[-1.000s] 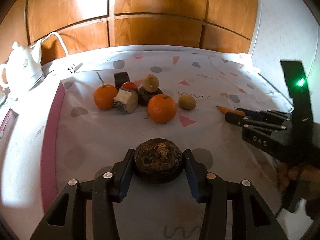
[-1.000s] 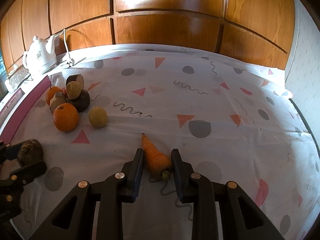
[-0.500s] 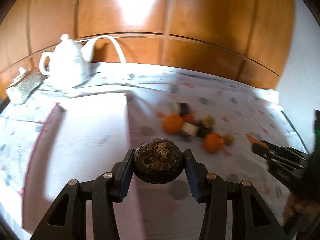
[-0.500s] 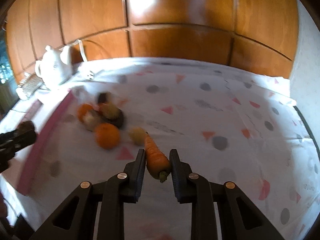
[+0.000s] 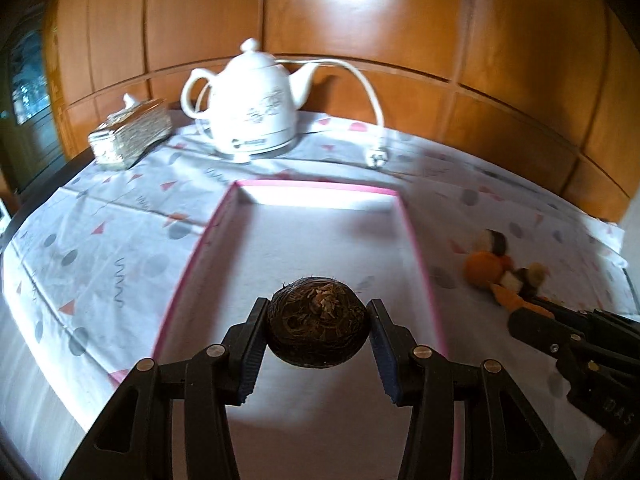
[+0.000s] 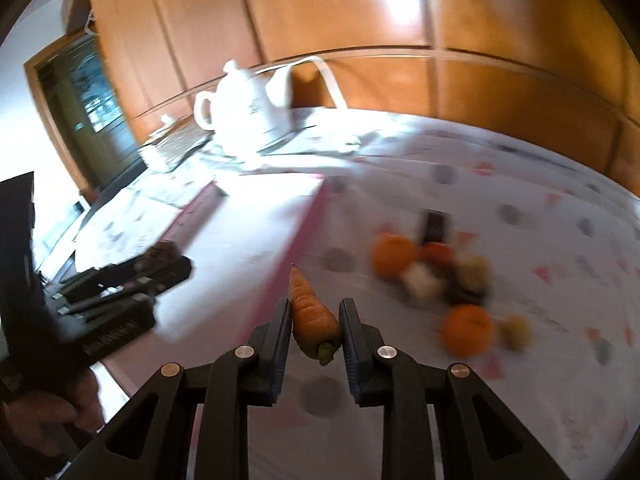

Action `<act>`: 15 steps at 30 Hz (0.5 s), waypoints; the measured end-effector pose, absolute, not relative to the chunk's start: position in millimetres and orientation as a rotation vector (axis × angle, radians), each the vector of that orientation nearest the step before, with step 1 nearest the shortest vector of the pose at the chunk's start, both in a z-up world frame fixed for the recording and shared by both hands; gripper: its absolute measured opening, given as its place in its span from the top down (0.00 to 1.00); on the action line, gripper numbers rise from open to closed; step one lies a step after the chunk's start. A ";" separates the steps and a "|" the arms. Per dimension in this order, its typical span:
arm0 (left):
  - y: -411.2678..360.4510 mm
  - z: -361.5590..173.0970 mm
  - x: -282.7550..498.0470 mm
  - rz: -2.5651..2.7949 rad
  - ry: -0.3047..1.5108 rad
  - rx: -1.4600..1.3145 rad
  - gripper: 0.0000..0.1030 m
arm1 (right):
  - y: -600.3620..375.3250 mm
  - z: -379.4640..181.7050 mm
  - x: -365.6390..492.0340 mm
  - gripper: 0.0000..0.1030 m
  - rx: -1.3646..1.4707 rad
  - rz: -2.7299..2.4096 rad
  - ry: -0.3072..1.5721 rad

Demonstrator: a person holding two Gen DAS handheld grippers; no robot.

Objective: Organize fruits
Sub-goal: 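Lower the dark fruit into the tray with left tool while right tool drops the carrot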

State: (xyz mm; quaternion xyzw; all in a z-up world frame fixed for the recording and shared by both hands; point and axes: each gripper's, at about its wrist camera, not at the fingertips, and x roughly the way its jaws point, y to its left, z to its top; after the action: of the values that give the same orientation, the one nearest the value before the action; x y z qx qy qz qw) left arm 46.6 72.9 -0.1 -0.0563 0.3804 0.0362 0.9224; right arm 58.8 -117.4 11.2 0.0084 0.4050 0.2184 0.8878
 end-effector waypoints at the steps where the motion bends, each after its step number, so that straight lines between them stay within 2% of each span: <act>1: 75.4 -0.7 48.3 0.083 0.784 -0.118 0.52 | -105.3 11.9 63.0 0.77 0.011 0.476 0.848; 8: 96.9 -5.4 54.9 0.143 0.788 -0.154 0.50 | -62.2 11.6 81.8 0.76 0.039 0.529 0.862; 11: 100.3 -2.2 52.6 0.148 0.773 -0.165 0.44 | -56.1 12.0 85.5 0.65 0.065 0.539 0.854; 15: 100.1 1.4 51.0 0.145 0.767 -0.174 0.44 | -58.9 8.6 85.3 0.64 0.051 0.517 0.849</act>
State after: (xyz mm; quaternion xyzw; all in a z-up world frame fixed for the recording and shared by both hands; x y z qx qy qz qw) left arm 51.0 100.1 1.4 -0.0849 0.3733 0.0708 0.9211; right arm 85.3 -58.9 8.6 0.0246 0.4070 0.2481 0.8788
